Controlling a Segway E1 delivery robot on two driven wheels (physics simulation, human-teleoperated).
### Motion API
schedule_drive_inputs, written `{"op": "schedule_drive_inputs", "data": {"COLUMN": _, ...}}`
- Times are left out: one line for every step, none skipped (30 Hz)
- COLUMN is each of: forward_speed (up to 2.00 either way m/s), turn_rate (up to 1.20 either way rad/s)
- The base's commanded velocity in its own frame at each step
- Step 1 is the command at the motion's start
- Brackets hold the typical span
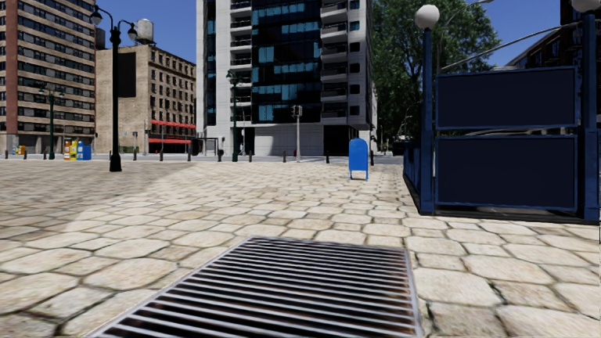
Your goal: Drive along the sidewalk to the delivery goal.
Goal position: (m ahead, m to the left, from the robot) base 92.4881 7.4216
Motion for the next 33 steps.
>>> {"op": "schedule_drive_inputs", "data": {"forward_speed": 2.00, "turn_rate": 0.00}}
{"op": "schedule_drive_inputs", "data": {"forward_speed": 2.00, "turn_rate": 0.00}}
{"op": "schedule_drive_inputs", "data": {"forward_speed": 2.00, "turn_rate": 0.00}}
{"op": "schedule_drive_inputs", "data": {"forward_speed": 2.00, "turn_rate": 0.00}}
{"op": "schedule_drive_inputs", "data": {"forward_speed": 2.00, "turn_rate": 0.00}}
{"op": "schedule_drive_inputs", "data": {"forward_speed": 2.00, "turn_rate": 0.00}}
{"op": "schedule_drive_inputs", "data": {"forward_speed": 2.00, "turn_rate": 0.00}}
{"op": "schedule_drive_inputs", "data": {"forward_speed": 2.00, "turn_rate": 0.00}}
{"op": "schedule_drive_inputs", "data": {"forward_speed": 2.00, "turn_rate": 0.00}}
{"op": "schedule_drive_inputs", "data": {"forward_speed": 2.00, "turn_rate": 0.00}}
{"op": "schedule_drive_inputs", "data": {"forward_speed": 2.00, "turn_rate": 0.00}}
{"op": "schedule_drive_inputs", "data": {"forward_speed": 2.00, "turn_rate": 0.00}}
{"op": "schedule_drive_inputs", "data": {"forward_speed": 2.00, "turn_rate": 0.00}}
{"op": "schedule_drive_inputs", "data": {"forward_speed": 2.00, "turn_rate": 0.00}}
{"op": "schedule_drive_inputs", "data": {"forward_speed": 2.00, "turn_rate": 0.00}}
{"op": "schedule_drive_inputs", "data": {"forward_speed": 2.00, "turn_rate": 0.00}}
{"op": "schedule_drive_inputs", "data": {"forward_speed": 2.00, "turn_rate": 0.00}}
{"op": "schedule_drive_inputs", "data": {"forward_speed": 2.00, "turn_rate": 0.00}}
{"op": "schedule_drive_inputs", "data": {"forward_speed": 2.00, "turn_rate": 0.00}}
{"op": "schedule_drive_inputs", "data": {"forward_speed": 2.00, "turn_rate": 0.00}}
{"op": "schedule_drive_inputs", "data": {"forward_speed": 2.00, "turn_rate": 0.00}}
{"op": "schedule_drive_inputs", "data": {"forward_speed": 2.00, "turn_rate": 0.00}}
{"op": "schedule_drive_inputs", "data": {"forward_speed": 2.00, "turn_rate": 0.00}}
{"op": "schedule_drive_inputs", "data": {"forward_speed": 2.00, "turn_rate": 0.00}}
{"op": "schedule_drive_inputs", "data": {"forward_speed": 2.00, "turn_rate": 0.00}}
{"op": "schedule_drive_inputs", "data": {"forward_speed": 2.00, "turn_rate": 0.00}}
{"op": "schedule_drive_inputs", "data": {"forward_speed": 2.00, "turn_rate": 0.00}}
{"op": "schedule_drive_inputs", "data": {"forward_speed": 2.00, "turn_rate": 0.00}}
{"op": "schedule_drive_inputs", "data": {"forward_speed": 2.00, "turn_rate": 0.00}}
{"op": "schedule_drive_inputs", "data": {"forward_speed": 2.00, "turn_rate": 0.00}}
{"op": "schedule_drive_inputs", "data": {"forward_speed": 2.00, "turn_rate": 0.00}}
{"op": "schedule_drive_inputs", "data": {"forward_speed": 2.00, "turn_rate": 0.00}}
{"op": "schedule_drive_inputs", "data": {"forward_speed": 2.00, "turn_rate": 0.00}}
